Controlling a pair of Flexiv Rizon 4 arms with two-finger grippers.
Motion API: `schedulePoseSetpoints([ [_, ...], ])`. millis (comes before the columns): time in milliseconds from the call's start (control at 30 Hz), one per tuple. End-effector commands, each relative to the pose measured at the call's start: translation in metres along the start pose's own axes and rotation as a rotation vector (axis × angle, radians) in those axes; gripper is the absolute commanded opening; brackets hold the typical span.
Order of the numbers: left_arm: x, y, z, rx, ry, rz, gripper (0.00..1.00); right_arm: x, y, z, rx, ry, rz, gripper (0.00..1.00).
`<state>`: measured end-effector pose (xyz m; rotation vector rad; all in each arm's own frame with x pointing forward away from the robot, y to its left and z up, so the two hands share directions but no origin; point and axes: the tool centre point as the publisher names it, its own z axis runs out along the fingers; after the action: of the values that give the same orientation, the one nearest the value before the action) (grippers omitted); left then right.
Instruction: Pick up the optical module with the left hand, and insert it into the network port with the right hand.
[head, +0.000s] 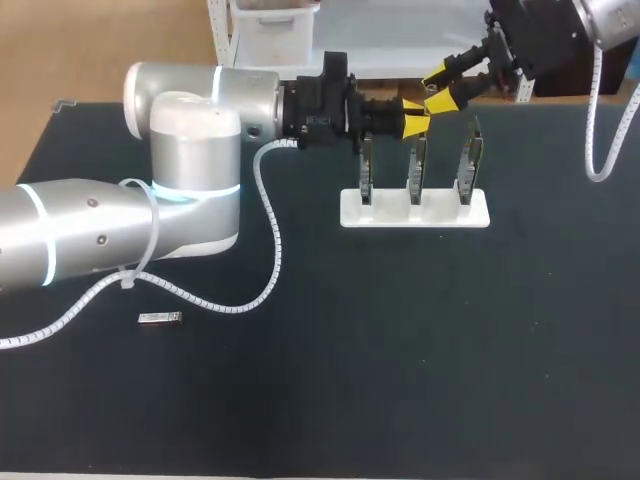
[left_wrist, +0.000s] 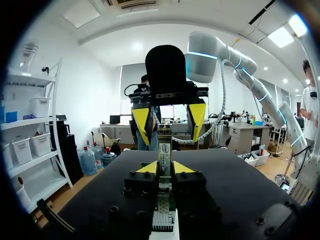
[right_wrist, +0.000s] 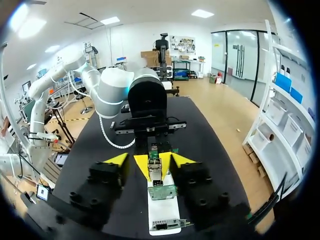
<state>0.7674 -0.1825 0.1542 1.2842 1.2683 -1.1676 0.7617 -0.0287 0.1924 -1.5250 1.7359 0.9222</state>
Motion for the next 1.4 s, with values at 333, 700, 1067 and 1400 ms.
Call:
schedulePoseSetpoints([
  [333,0.001,0.001,0.000,0.001,-0.002,0.001,0.00,0.003,0.003,0.001,-0.001,-0.005,0.006,0.00],
  [700,0.001,0.001,0.000,0.001,-0.002,0.001,1.00,0.003,0.003,0.000,-0.001,-0.009,0.007,0.00],
  [1067,-0.007,-0.005,-0.006,0.009,0.101,0.082,1.00,0.003,-0.001,-0.003,-0.002,0.001,-0.004,0.00],
  [1400,0.003,-0.004,-0.022,-0.040,0.252,0.036,1.00,0.003,-0.001,-0.005,-0.003,0.003,-0.008,0.00],
])
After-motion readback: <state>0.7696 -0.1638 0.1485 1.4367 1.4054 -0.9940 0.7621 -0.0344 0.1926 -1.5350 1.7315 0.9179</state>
